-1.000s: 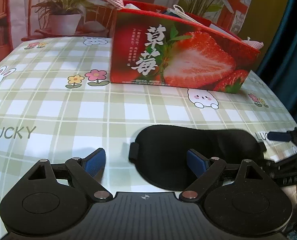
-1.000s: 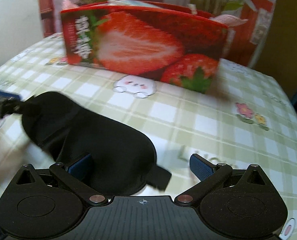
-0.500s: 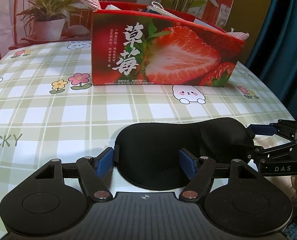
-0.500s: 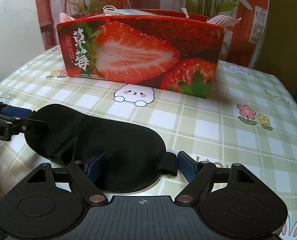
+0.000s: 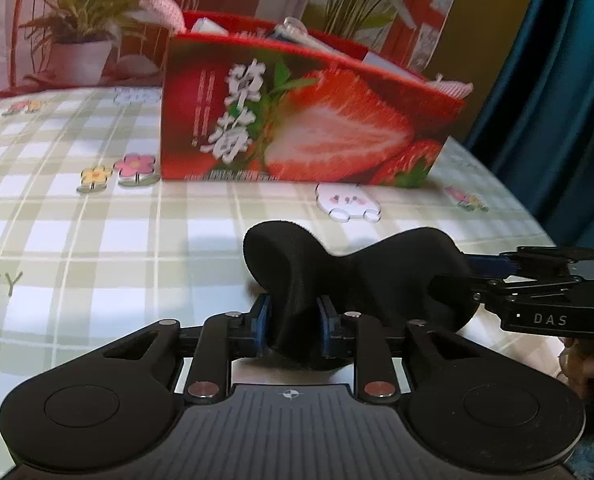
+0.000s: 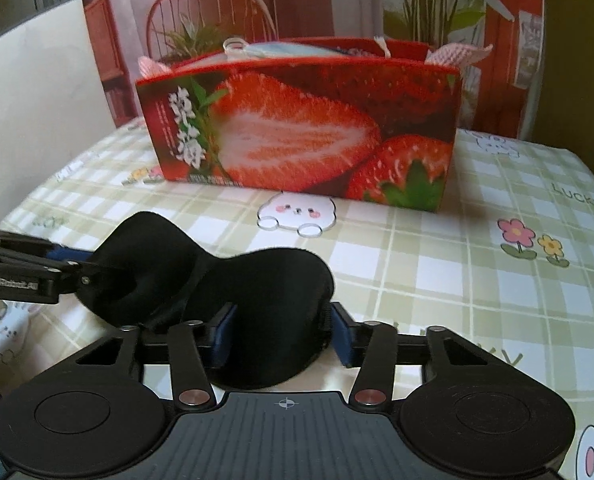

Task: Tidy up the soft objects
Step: 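Close both grippers on the black eye mask, then lift the eye mask with both grippers and carry it into the box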

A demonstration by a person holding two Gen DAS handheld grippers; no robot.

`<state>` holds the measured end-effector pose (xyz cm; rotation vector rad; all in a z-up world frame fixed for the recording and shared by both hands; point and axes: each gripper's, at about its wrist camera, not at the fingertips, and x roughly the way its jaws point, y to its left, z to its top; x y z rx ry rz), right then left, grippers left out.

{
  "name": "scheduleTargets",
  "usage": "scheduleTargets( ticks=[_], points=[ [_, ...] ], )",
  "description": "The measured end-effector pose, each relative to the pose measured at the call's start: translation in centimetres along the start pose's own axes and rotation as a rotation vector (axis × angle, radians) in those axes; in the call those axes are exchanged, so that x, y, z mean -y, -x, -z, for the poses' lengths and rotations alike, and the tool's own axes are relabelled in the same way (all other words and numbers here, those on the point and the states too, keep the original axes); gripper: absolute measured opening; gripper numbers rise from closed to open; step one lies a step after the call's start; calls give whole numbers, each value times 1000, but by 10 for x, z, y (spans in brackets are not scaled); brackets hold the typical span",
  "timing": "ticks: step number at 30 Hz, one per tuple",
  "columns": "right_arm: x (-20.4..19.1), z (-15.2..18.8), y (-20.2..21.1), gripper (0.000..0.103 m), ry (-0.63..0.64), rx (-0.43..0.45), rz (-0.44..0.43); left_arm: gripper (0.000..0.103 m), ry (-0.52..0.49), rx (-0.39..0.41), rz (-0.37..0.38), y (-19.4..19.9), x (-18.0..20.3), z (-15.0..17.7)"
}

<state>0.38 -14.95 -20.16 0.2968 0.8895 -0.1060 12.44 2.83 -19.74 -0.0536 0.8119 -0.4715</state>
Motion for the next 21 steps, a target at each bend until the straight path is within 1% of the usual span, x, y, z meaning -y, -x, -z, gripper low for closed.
scheduleTargets(
  ticks=[1,2,3,6,9,12,17,21],
  points=[
    [0,-2,2,32,-1,9,-9,22,-4,8,5,1,2,-1],
    [-1,-3,4,26,1,17,-22,21,-8,16,7,2,3,-1],
    [-1,-5,4,26,1,19,-39,21,-14,23,7,3,4,-2],
    [-5,-12,10,21,14,44,-68,20,-19,53,6,9,5,-8],
    [-8,-24,18,20,27,79,-83,20,-15,107,3,21,4,-21],
    [-8,-42,28,20,39,130,-89,20,-35,192,-4,39,7,-42],
    [-6,-85,50,19,80,240,-87,20,-78,328,-11,63,15,-86],
    [-2,-124,58,19,112,311,-72,20,-96,410,-32,66,24,-121]
  ],
)
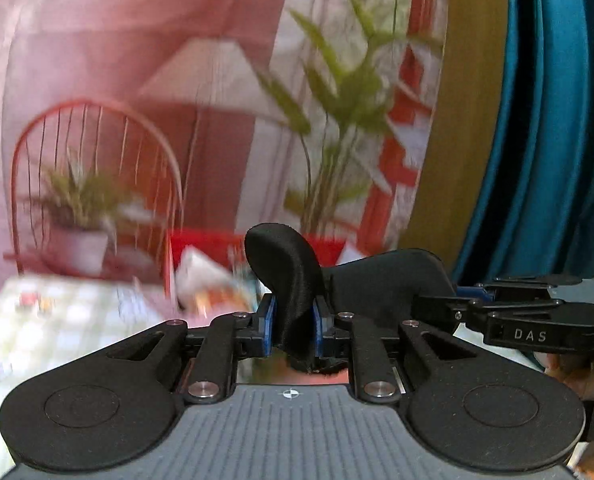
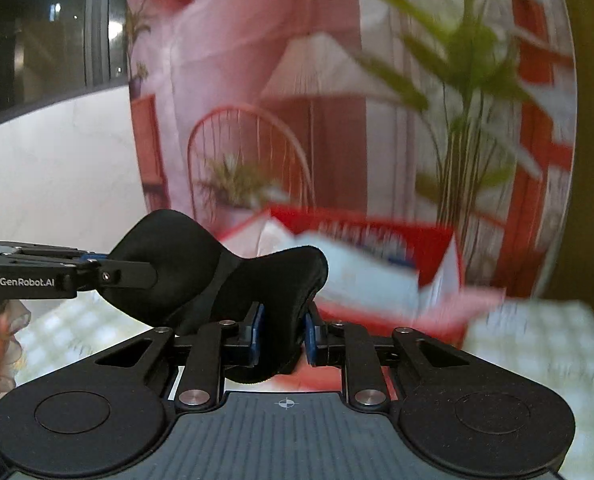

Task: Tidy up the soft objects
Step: 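Lift the eye mask with both grippers and carry it into the box, then open both grippers to release the eye mask in the box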

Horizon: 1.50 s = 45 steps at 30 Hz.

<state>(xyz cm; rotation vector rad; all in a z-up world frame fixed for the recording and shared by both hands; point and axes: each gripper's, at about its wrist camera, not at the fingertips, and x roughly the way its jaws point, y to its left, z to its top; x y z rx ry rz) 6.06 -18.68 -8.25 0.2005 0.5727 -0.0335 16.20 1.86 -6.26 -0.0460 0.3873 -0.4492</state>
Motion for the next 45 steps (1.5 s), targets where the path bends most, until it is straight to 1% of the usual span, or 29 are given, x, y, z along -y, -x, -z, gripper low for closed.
scheduleTargets(
  ticks=[4,7,10,14,18,21,23,26,29,32,34,38,39,43,44,45],
  points=[
    [10,-33,-16,18,37,39,27,20,-17,17,-19,-23,5,-24],
    [16,-50,-35,18,55,36,48,20,-43,-4,-39,-46,5,-34],
    [24,-59,-57,18,54,14,69,20,-56,-35,-58,-67,-1,-37],
    [33,-58,-84,18,54,-26,90,20,-68,-85,-78,-96,-10,-37],
    [42,-48,-107,18,46,-77,106,20,-86,-152,-88,-122,-17,-28],
    [51,-37,-126,18,15,-137,107,20,-100,-235,-92,-143,-20,-19],
    [58,-31,-140,18,-1,-188,109,20,-102,-271,-90,-152,-23,-16],
    [65,-25,-155,18,-24,-248,118,20,-113,-305,-86,-161,-24,-14],
    [75,-24,-167,18,-94,-300,121,20,-111,-348,-83,-170,-26,-14],
    [84,-22,-175,18,-153,-336,130,20,-95,-361,-87,-175,-29,-11],
    [85,-19,-176,19,-159,-347,135,20,-94,-362,-89,-174,-30,-9],
    [87,-18,-175,22,-162,-349,141,26,-72,-358,-91,-169,-32,-12],
    [86,-19,-175,24,-162,-348,145,30,-65,-357,-93,-167,-32,-13],
    [83,-22,-169,33,-145,-337,171,40,-74,-341,-108,-159,-29,-18],
    [82,-23,-166,34,-139,-333,182,45,-77,-337,-110,-157,-27,-19],
    [81,-25,-164,35,-134,-328,186,53,-80,-330,-115,-153,-26,-21]
  ],
)
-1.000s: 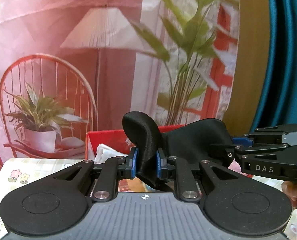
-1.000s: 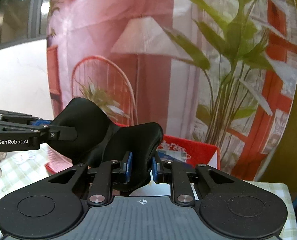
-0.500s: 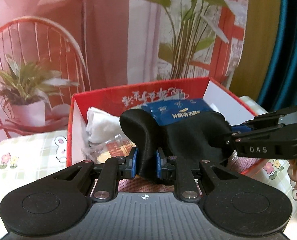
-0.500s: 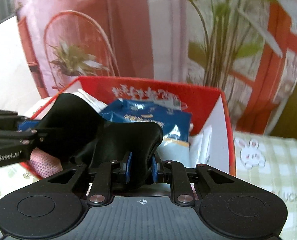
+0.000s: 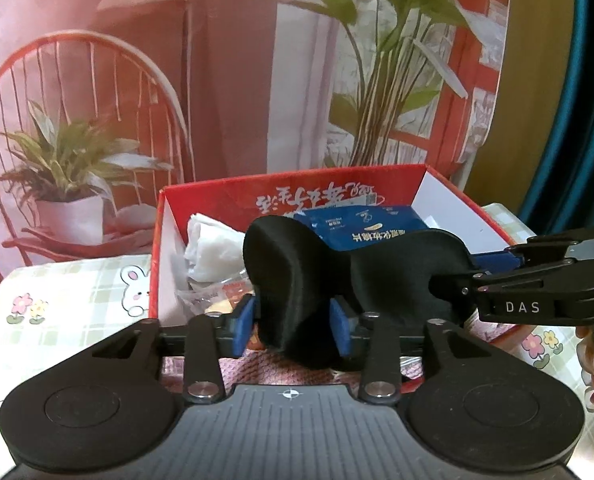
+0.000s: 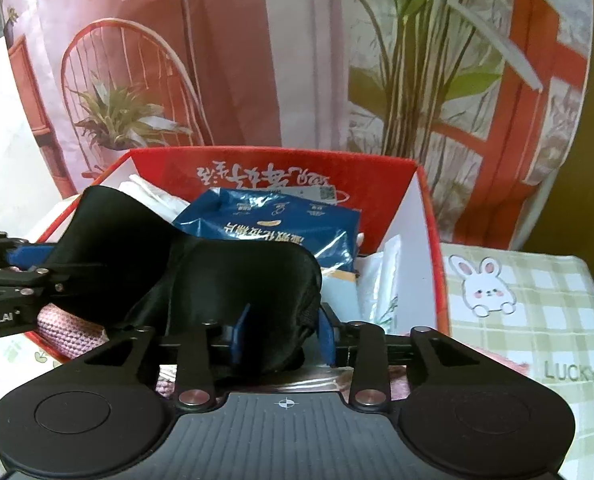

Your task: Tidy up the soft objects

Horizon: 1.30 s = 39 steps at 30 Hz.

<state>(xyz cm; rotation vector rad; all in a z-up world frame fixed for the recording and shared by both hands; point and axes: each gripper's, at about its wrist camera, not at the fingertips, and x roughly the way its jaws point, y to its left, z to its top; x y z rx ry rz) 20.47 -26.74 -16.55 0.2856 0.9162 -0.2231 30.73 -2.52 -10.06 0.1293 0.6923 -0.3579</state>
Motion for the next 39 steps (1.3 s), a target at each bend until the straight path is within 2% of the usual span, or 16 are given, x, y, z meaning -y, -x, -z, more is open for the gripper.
scheduleTargets(
  ticks=[2,4,6,8,12,14,23,31,39],
  points=[
    [-1,-1,7,38,6,13,12,64,-3,18,-14,8,2,-2],
    [-1,-1,15,50,12,30,30,77,-4,40,-27,19,4,-4],
    [-2,-2,24,61,19,52,39,95,-4,65,-55,30,6,-6],
    [-2,-2,36,70,23,77,45,100,-1,97,-88,44,8,-9],
    [-2,-2,61,94,20,131,55,103,-19,136,-147,71,15,-13],
    [-3,-2,76,101,19,164,64,103,-46,171,-186,87,21,-13],
    [-17,0,144,103,39,271,109,103,-15,258,-188,157,34,-13],
    [-40,5,214,103,50,376,104,103,17,358,-160,229,46,-6],
    [-59,15,276,103,52,468,133,103,10,418,-180,285,58,4]
  ],
)
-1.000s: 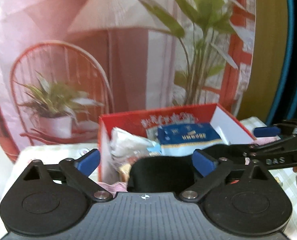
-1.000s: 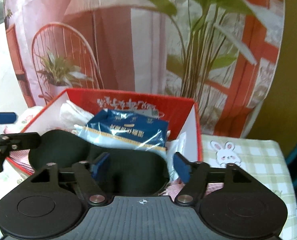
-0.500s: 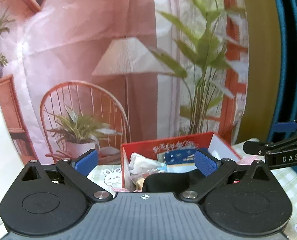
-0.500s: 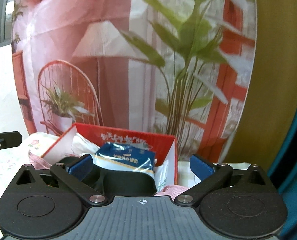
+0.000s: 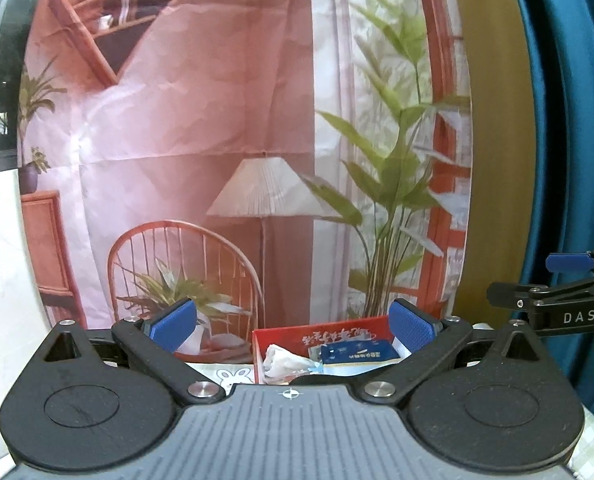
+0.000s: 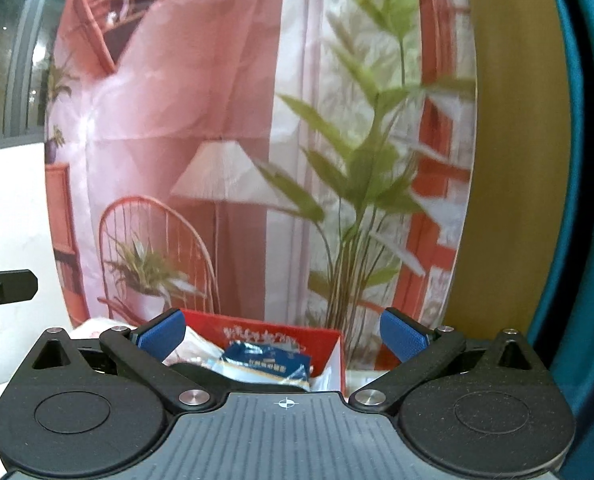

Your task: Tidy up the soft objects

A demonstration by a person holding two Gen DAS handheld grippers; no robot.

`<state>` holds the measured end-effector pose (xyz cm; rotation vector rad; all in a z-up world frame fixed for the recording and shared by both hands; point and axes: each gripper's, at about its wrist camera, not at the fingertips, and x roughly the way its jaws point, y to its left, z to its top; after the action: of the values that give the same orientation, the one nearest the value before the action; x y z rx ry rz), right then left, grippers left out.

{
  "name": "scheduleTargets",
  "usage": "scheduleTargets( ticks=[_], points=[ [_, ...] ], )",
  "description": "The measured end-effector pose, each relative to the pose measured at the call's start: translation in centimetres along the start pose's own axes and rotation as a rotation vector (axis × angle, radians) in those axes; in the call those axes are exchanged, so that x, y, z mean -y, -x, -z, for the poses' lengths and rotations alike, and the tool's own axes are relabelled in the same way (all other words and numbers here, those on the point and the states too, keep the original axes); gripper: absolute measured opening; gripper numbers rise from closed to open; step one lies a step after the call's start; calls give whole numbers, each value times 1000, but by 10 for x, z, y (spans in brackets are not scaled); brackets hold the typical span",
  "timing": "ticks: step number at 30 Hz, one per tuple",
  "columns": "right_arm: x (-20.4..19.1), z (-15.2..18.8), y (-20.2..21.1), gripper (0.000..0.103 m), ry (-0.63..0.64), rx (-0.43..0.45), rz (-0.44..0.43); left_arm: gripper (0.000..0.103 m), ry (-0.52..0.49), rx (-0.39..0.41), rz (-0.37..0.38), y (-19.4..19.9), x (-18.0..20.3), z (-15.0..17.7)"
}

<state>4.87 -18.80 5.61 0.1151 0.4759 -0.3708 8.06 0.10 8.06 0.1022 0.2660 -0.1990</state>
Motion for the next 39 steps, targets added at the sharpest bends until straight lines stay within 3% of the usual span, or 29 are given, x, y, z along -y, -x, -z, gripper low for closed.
scheduleTargets(
  ticks=[13,39],
  points=[
    [-3,-19,54,103,-12,47,-19,103,28,47,-12,28,1,-12],
    [2,-18,48,103,-46,7,-24,103,53,-13,-50,21,-6,-6]
  ],
)
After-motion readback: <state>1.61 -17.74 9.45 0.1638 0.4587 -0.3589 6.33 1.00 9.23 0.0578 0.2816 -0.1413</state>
